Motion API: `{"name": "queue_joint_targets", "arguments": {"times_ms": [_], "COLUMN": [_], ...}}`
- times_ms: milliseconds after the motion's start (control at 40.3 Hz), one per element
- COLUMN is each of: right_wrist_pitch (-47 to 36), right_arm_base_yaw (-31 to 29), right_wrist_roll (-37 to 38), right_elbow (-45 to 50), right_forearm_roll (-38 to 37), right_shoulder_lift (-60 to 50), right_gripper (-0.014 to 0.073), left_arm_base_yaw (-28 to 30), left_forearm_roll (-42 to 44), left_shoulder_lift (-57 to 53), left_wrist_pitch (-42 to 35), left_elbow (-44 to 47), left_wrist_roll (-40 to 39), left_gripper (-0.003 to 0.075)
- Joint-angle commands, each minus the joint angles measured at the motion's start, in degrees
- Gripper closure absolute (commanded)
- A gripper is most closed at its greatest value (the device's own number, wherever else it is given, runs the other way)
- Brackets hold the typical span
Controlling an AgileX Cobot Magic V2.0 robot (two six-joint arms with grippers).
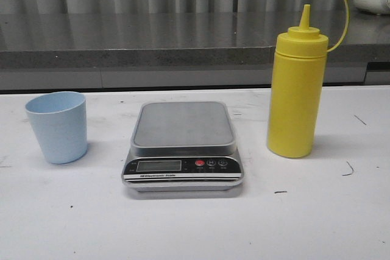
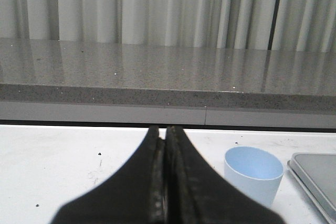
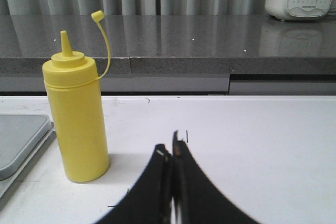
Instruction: Pour seasoning into cup on scale with both arms
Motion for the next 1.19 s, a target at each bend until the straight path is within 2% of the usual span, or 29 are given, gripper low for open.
{"name": "queue_joint_targets", "arguments": {"times_ms": [0, 918, 1018, 1167], "right_wrist_pitch": [-4.42, -5.39, -2.70, 4.05], "right_arm_base_yaw": [-0.31, -0.31, -0.26, -0.26], "right_wrist_roll": [-0.52, -0.47, -0.47, -0.52], "right_elbow": [-0.18, -0.31, -2.54, -10.14], "right_forearm_roll": [-0.72, 0.01, 1.33, 1.22], "right_shoulder_lift": [-1.08, -1.08, -1.08, -1.01], "right_gripper": [0.0660, 0.0660, 0.0660, 0.0660], "left_arm_base_yaw": [-0.34, -0.34, -0.44, -0.34], "left_forearm_roll": [-0.41, -0.41, -0.41, -0.49], "left_shoulder_lift": [-1.40, -1.40, -1.40, -0.67], "left_wrist_pitch": [-4.61, -4.98, -5.79, -1.86], "left_elbow": [0.79, 0.79, -1.30, -9.93], "left_wrist_roll": [-0.74, -0.74, -0.74, -0.74], "left_gripper": [0.0740, 0.0740, 0.0740, 0.0740]}}
